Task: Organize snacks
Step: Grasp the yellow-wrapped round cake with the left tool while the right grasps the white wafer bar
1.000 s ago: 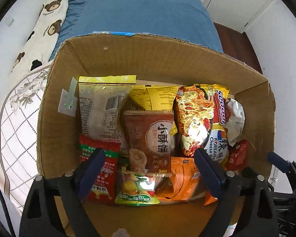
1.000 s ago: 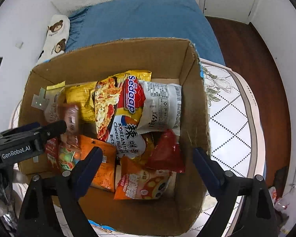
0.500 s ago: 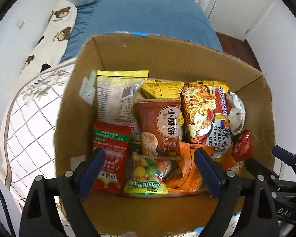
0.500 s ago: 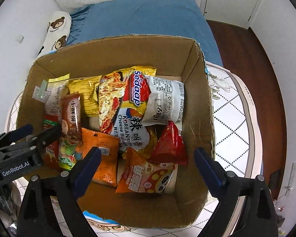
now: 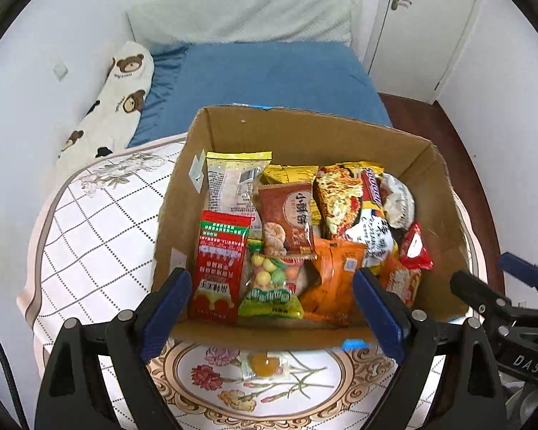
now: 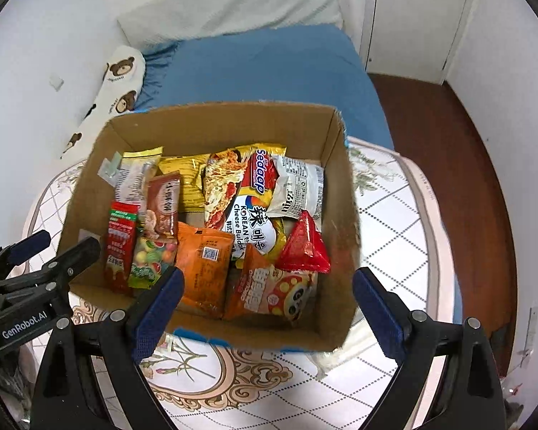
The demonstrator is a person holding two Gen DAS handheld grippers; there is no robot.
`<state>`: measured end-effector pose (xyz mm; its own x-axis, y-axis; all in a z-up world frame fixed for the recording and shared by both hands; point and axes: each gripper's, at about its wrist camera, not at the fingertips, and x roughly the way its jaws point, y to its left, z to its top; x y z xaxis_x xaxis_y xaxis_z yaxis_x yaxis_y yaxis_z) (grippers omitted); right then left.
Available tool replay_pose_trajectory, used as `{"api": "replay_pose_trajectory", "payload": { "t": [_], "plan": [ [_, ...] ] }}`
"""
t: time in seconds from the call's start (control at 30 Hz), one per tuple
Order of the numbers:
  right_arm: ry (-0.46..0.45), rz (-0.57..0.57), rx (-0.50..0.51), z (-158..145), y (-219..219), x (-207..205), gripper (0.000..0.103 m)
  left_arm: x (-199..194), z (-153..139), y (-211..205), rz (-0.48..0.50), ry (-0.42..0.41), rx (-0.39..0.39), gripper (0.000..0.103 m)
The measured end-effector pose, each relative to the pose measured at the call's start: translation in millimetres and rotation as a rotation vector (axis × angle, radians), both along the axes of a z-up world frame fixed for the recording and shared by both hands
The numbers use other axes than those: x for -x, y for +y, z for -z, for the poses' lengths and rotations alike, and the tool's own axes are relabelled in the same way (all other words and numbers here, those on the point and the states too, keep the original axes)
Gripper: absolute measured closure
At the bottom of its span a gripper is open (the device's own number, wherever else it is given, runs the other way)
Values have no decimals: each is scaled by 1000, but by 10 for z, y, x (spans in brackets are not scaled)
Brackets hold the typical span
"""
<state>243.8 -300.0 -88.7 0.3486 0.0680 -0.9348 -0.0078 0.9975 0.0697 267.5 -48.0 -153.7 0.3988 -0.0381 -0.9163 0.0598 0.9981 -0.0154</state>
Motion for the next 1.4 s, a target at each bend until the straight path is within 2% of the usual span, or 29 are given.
{"api": "replay_pose_trajectory", "payload": {
  "t": [0.23,0.43,0.53,0.67,0.7,0.8,0.9,1.03,1.13,1.23,1.33,1.4],
  "plan": [
    [-76,-4,-16,-341,37,406,6,429,-287,21,8,-81,13,11],
    [-96,30,-114,-470,-53,720,6,726,-463,87,-10,-122,31,11],
    [-66,93,-184,-313,-255,858,6,851,-367,154,-39,-97,34,11],
    [27,227,-262,212,-648,976,6,967,-6,237,-88,-5,29,11],
    [54,262,-270,388,-744,990,8,987,108,257,-99,22,22,11],
    [137,342,-304,902,-974,969,24,1021,456,296,-126,97,-6,11],
    [180,429,-376,1307,-1161,926,26,1033,730,326,-148,164,-22,11],
    [194,509,-422,1621,-1257,846,26,1045,977,374,-178,227,-31,11],
    [221,499,-397,1807,-1189,809,34,1041,1052,372,-184,239,-42,11],
    [218,450,-351,1840,-1113,823,42,1028,1097,338,-177,246,-52,11],
    [237,349,-247,1748,-1018,873,49,1002,1145,296,-164,256,-52,11],
    [267,268,-157,1717,-963,911,49,977,1169,270,-153,258,-50,11]
  ]
}}
